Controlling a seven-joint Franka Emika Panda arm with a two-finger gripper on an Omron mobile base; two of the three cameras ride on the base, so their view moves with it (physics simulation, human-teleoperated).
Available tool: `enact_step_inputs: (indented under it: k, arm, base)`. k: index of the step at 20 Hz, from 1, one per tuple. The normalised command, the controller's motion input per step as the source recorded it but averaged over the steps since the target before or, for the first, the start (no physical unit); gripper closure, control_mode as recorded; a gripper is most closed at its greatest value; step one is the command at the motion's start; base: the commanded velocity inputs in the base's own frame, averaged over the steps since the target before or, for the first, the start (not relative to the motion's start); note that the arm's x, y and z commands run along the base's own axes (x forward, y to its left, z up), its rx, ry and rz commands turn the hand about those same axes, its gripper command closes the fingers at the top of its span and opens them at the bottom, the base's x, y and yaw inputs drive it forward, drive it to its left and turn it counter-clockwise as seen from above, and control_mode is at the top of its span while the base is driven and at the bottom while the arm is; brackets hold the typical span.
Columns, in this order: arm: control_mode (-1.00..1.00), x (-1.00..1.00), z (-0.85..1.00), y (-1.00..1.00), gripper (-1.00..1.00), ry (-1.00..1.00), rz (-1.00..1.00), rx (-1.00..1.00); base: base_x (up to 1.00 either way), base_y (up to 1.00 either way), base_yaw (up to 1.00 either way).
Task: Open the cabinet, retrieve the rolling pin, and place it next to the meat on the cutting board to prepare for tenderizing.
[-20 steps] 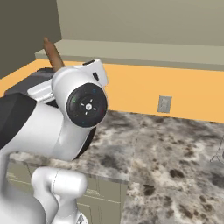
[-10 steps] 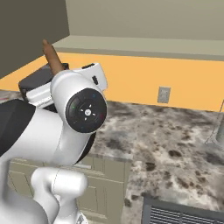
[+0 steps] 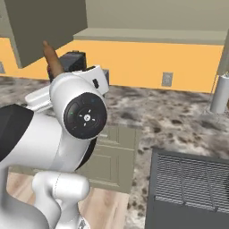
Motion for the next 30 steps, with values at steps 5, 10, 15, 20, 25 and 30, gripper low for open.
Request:
enact_step_inputs:
  k: [5,10,15,20,25,30]
  arm:
    - [1.0,0.0,0.0,0.0,1.0,0.0,0.0,0.0]
    - [1.0,0.0,0.0,0.0,1.0,0.0,0.0,0.0]
    - [1.0,0.0,0.0,0.0,1.0,0.0,0.0,0.0]
    - [1.0,0.0,0.0,0.0,1.0,0.0,0.0,0.0]
    - [1.0,0.0,0.0,0.0,1.0,0.0,0.0,0.0]
    - [1.0,0.0,0.0,0.0,1.0,0.0,0.0,0.0]
  base:
    - [-0.89,0.26,-0.01]
    - [-0.82,0.27,-0.01]
    - [-0.7,0.45,-0.02]
    - [-0.54,0.62,-0.04]
    - [-0.42,0.81,0.03]
    - [-0.43,0.86,0.17]
